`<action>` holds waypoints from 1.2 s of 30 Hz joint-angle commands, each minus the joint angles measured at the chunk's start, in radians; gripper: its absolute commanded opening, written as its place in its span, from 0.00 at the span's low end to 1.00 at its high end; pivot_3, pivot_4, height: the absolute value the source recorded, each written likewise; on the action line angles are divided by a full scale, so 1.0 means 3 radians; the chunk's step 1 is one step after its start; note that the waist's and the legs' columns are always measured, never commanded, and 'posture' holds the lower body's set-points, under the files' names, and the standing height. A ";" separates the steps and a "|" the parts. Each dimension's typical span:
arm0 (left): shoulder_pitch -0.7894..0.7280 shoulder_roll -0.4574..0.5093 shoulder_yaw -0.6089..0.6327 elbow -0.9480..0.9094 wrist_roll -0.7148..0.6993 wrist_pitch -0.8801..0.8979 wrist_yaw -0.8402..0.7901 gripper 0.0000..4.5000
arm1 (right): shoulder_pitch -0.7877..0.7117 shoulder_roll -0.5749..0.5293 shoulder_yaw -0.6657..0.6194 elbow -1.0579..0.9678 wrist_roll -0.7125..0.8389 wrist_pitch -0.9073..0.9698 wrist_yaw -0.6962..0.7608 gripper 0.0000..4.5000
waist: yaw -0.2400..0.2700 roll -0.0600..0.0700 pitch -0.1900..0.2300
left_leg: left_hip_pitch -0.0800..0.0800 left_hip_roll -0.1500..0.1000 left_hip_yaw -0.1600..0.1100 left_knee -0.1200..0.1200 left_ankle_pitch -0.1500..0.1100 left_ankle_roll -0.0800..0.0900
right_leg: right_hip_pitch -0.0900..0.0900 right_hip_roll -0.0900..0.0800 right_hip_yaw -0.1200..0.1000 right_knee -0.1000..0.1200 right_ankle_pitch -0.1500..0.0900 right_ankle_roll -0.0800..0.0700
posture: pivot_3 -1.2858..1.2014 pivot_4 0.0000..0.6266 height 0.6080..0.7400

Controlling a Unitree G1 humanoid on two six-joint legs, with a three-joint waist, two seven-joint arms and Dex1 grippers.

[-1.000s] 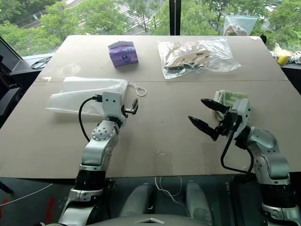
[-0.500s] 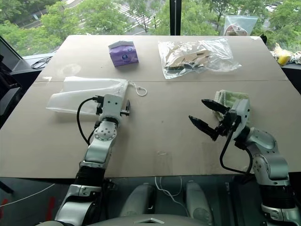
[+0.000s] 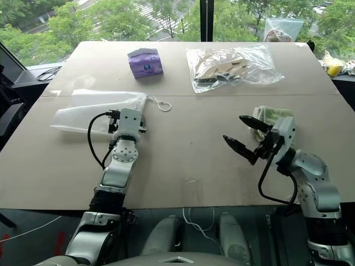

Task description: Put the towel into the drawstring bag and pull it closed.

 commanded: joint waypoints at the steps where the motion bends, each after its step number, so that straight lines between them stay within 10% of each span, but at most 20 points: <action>1: -0.0060 0.0032 0.0064 -0.0004 0.0081 -0.0013 0.0105 0.42 | -0.0021 0.0012 -0.0084 -0.0041 0.0001 -0.0103 -0.0015 1.00 | 0.0000 0.0000 0.0000 | 0.0000 0.0000 0.0000 0.0000 0.0000 0.0000 | 0.0000 0.0000 0.0000 0.0000 0.0000 0.0000 | 0.52 0.24 1.00; 5: -0.0077 0.0049 0.0088 0.0023 0.0085 -0.0010 0.0141 0.02 | -0.0019 0.0009 -0.0089 -0.0034 -0.0010 -0.0126 -0.0027 1.00 | 0.0000 0.0000 0.0000 | 0.0000 0.0000 0.0000 0.0000 0.0000 0.0000 | 0.0000 0.0000 0.0000 0.0000 0.0000 0.0000 | 0.52 0.24 1.00; 24: -0.0097 0.0252 -0.0059 -0.0264 0.0029 -0.0400 -0.0393 0.02 | -0.0102 -0.0038 -0.0249 0.0219 -0.0552 -0.0299 -0.0641 1.00 | 0.0006 0.0000 0.0000 | 0.0000 -0.0002 0.0001 0.0000 0.0000 0.0000 | 0.0000 -0.0002 0.0000 0.0002 0.0000 0.0000 | 0.52 0.24 1.00; 36: 0.0113 0.0191 0.0310 -0.0847 0.0202 0.0487 -0.0236 0.02 | -0.0116 -0.0215 -0.0225 0.0288 -0.1273 0.0027 -0.1402 1.00 | -0.0018 -0.0001 0.0001 | 0.0001 -0.0003 0.0004 -0.0001 0.0000 0.0000 | -0.0002 -0.0005 0.0002 0.0005 0.0000 -0.0001 | 0.52 0.24 1.00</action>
